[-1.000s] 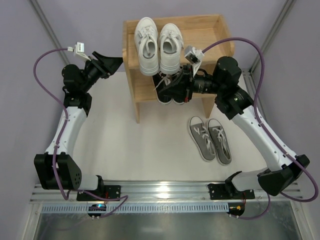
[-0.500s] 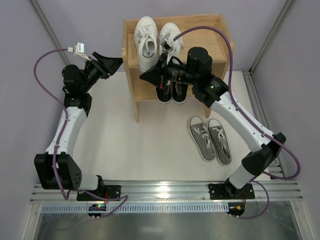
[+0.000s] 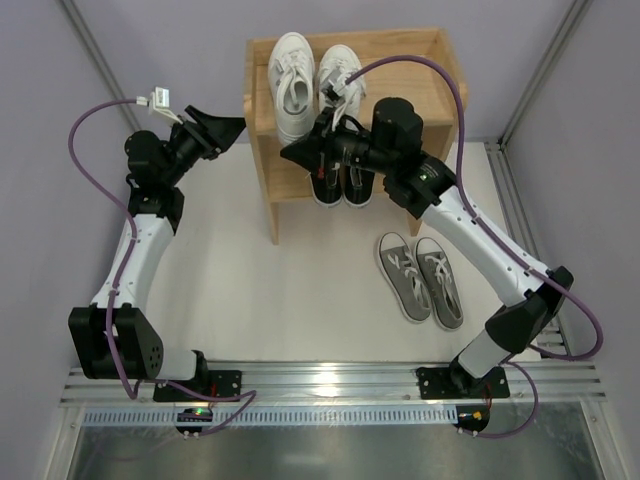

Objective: Place and organize the shoes onto the shoe shelf

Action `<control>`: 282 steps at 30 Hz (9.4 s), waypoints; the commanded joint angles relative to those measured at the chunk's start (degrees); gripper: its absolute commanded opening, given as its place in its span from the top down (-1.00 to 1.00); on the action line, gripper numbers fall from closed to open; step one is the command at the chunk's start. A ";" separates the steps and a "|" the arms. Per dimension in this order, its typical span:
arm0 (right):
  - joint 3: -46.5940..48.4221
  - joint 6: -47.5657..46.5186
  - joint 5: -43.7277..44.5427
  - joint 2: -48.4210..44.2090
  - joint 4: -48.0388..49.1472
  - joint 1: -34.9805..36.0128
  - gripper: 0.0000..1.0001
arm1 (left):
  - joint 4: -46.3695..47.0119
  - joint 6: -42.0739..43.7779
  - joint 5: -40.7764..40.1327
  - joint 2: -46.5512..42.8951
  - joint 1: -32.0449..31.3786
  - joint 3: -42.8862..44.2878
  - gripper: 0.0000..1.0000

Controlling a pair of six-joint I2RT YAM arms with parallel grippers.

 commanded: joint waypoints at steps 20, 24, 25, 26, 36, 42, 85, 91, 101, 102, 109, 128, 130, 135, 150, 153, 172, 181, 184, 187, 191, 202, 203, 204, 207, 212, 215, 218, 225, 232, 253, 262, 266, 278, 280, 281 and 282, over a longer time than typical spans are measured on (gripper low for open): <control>10.16 -4.61 46.99 -8.54 -12.22 -4.06 0.92 | 3.92 -0.75 1.77 0.21 -0.04 0.60 -0.20; 12.09 -2.77 44.79 -3.10 -13.09 -7.66 0.92 | 3.39 -0.84 1.94 0.91 -0.04 1.57 -0.19; 13.93 -2.50 44.18 -1.86 -13.71 -8.97 0.92 | 3.30 -0.84 2.03 1.09 -0.04 1.66 -0.18; 14.73 -2.07 43.74 0.85 -15.11 -9.51 0.92 | 3.22 -0.84 2.29 1.35 -0.04 2.09 -0.18; 15.27 -0.13 38.38 6.41 -15.48 -10.75 0.92 | 3.57 -1.01 3.35 2.23 -1.00 2.36 -0.16; 15.18 0.32 34.95 6.59 -14.95 -8.39 0.92 | 3.74 -0.66 3.61 2.67 -2.67 2.10 -0.15; -19.44 -3.99 45.62 -30.75 -7.28 -7.05 0.92 | -9.09 10.59 -6.58 -12.00 -1.79 -2.20 -0.10; -30.61 -4.09 -4.64 -36.48 0.15 -6.97 0.92 | -8.03 10.41 -5.71 -15.70 -1.80 -7.04 -0.02; -22.81 -6.72 -26.31 -25.78 0.87 -8.80 0.92 | -6.63 9.10 -3.15 -13.68 -1.71 -7.66 0.05; -22.10 -4.80 -27.53 -24.62 3.14 -9.68 0.92 | -6.45 9.10 -2.98 -13.68 -1.79 -7.75 0.05; -14.64 7.60 -29.40 -13.38 15.99 -16.80 0.92 | -6.10 8.66 -1.92 -12.89 -1.80 -7.92 0.08; -20.93 3.66 -28.42 -20.63 10.89 -17.07 0.92 | -6.36 9.18 -1.83 -15.16 -1.71 -9.06 0.11; -25.05 3.48 -30.34 -23.63 10.80 -17.07 0.92 | -6.89 9.79 -2.62 -17.09 -1.80 -9.33 0.11; -32.11 6.90 -32.20 -29.19 17.92 -15.58 0.92 | -7.16 10.15 -3.15 -18.42 -1.71 -10.29 0.12; -1.09 -1.18 -12.43 -4.93 1.31 -3.89 0.92 | -6.98 9.45 -1.83 -16.31 -1.80 -9.94 0.17; 0.58 -0.65 -6.74 -2.99 1.32 -3.72 0.92 | -7.07 9.62 -2.01 -16.40 -1.80 -10.03 0.17; -29.33 -5.92 -2.97 -28.81 -2.18 -3.36 0.92 | -19.54 12.69 -2.63 -29.83 -1.80 -10.90 0.24; -50.81 8.46 51.34 -37.71 -26.35 -3.62 -0.57 | -21.83 5.59 0.45 -46.27 -1.97 -29.36 0.17; -55.46 14.54 53.41 -37.71 -29.27 -6.69 -0.79 | -23.40 4.70 0.89 -49.70 -2.06 -31.65 0.07; -58.73 16.65 50.68 -37.54 -29.01 -12.49 -0.90 | -26.75 5.41 1.15 -51.55 -2.06 -32.26 -0.04; -60.14 18.33 51.55 -37.27 -29.80 -14.44 -0.99 | -28.77 5.40 2.03 -53.66 -2.15 -33.58 -0.13; -64.71 20.26 50.34 -40.34 -27.44 -15.93 -0.92 | -29.30 4.79 2.30 -55.77 -2.15 -34.99 -0.16; -65.24 20.44 49.55 -40.87 -26.99 -15.93 -0.89 | -29.22 4.79 2.38 -55.69 -2.15 -35.08 -0.15; -66.37 21.22 48.32 -41.22 -26.47 -16.02 -0.79 | -29.22 4.79 2.38 -55.86 -2.15 -35.08 -0.15; -68.92 22.81 44.45 -42.36 -24.09 -15.93 -0.63 | -29.22 4.61 2.30 -55.95 -2.15 -35.52 -0.15; -72.71 24.66 41.45 -43.07 -20.93 -15.93 -0.47 | -28.51 4.09 2.21 -55.86 -2.15 -36.05 -0.09; -74.12 24.75 40.49 -42.28 -19.34 -15.93 -0.11 | -28.34 4.00 2.30 -55.69 -2.06 -36.31 -0.08; -75.08 24.48 38.73 -41.23 -17.32 -16.02 0.43 | -28.16 3.82 2.38 -55.34 -2.15 -36.31 -0.07; -75.09 24.22 31.09 -42.10 -13.81 -15.84 0.92 | -28.25 3.74 2.12 -55.51 -2.15 -36.31 -0.06; -69.03 26.76 38.71 -49.38 -25.39 -14.00 -0.27 | -28.60 3.82 1.94 -55.42 -2.06 -35.35 -0.04; -72.80 33.01 44.78 -42.21 -22.25 -2.05 -0.52 | -29.75 4.88 8.80 -49.09 -5.04 -37.36 -0.25; -73.94 34.33 51.56 -33.50 -18.29 -0.46 -0.24 | -29.66 5.41 8.27 -49.89 -6.98 -38.94 -0.46; -74.73 32.48 48.75 -30.86 -14.69 -0.55 0.92 | -27.11 3.74 8.45 -48.83 -10.05 -41.75 -0.46; -75.18 26.50 32.86 -45.08 -10.90 0.07 0.92 | -10.60 0.31 -6.73 -32.59 -36.30 -46.59 -0.99; -75.00 26.68 31.09 -48.59 -11.25 -0.02 0.92 | -7.70 0.04 -9.03 -29.60 -38.96 -45.81 -0.99; -75.00 26.68 29.78 -49.56 -11.26 0.06 0.92 | -4.81 -0.13 -9.91 -26.02 -40.54 -45.63 -1.00; -75.17 26.68 26.98 -50.62 -10.82 0.07 0.92 | -3.13 -0.31 -10.53 -24.07 -41.16 -45.37 -0.99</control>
